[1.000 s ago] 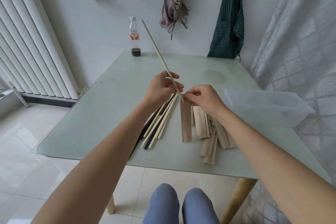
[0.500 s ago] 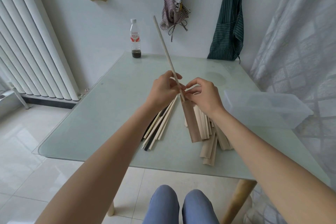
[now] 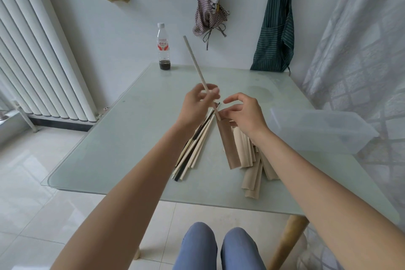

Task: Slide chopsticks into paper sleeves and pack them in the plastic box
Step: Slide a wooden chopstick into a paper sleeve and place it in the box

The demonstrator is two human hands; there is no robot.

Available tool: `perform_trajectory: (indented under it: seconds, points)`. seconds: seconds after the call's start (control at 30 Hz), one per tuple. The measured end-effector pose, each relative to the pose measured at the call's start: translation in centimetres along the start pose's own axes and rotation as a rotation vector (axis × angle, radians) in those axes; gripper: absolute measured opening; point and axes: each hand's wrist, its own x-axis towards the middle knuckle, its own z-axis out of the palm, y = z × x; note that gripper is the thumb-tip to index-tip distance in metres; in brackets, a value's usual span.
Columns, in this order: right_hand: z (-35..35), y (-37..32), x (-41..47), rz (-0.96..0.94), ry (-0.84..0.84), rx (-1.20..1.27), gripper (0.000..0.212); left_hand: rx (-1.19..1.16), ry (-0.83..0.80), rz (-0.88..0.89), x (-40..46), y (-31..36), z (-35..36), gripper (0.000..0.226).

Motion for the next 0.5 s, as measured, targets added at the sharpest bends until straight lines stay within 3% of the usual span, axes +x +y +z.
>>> perform_trajectory:
  seconds: [0.1,0.3,0.5]
  points:
    - [0.14,-0.02,-0.06,0.003,-0.003,0.022,0.027,0.067,0.096,0.097,0.39,-0.06,-0.14,0.014]
    - [0.32,0.12,0.48,0.007,0.053,0.083,0.027,0.126,-0.119,-0.097,0.03,-0.58,-0.15,0.026]
    - [0.26,-0.07,0.61,-0.001,0.054,-0.049,0.029,0.022,0.131,0.004,0.28,-0.51,-0.22,0.015]
